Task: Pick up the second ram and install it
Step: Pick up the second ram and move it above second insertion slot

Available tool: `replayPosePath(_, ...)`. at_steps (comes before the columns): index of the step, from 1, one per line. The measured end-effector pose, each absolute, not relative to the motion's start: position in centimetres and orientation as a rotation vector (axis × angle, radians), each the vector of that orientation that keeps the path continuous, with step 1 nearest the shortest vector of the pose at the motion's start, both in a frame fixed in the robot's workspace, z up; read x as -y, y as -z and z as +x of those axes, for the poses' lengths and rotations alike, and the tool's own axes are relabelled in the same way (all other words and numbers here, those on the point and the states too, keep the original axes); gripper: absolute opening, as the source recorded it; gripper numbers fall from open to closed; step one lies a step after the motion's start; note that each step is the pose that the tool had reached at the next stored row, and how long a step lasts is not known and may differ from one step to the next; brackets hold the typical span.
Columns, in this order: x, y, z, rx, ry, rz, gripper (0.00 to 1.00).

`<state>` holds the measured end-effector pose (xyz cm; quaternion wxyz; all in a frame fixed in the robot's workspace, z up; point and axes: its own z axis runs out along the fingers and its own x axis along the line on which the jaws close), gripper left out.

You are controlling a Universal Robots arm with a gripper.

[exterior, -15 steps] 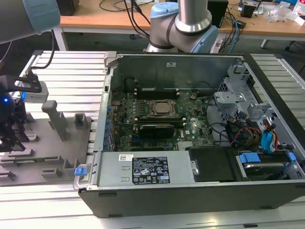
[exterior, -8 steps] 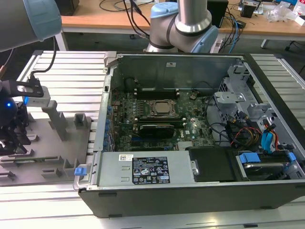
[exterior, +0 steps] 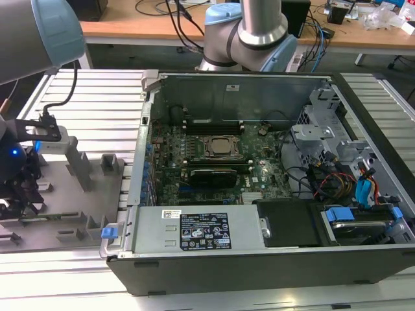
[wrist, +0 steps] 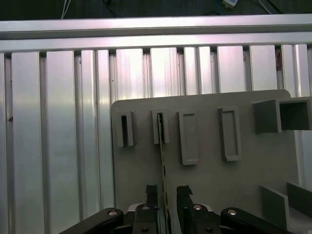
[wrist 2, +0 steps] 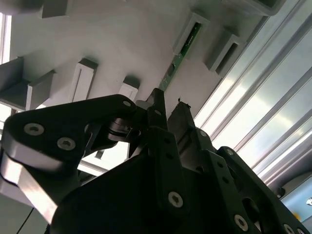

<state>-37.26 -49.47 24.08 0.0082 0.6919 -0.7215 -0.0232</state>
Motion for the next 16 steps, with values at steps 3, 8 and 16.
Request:
replayPosePath(3,49.5,-23.7,-37.3,2.255,0.073,2.163,0.30)
replayPosePath(8,49.5,-22.4,-37.3,2.255,0.073,2.163,0.30)
replayPosePath(16,49.5,-20.6,-37.5,2.246,0.073,2.171,0.30)
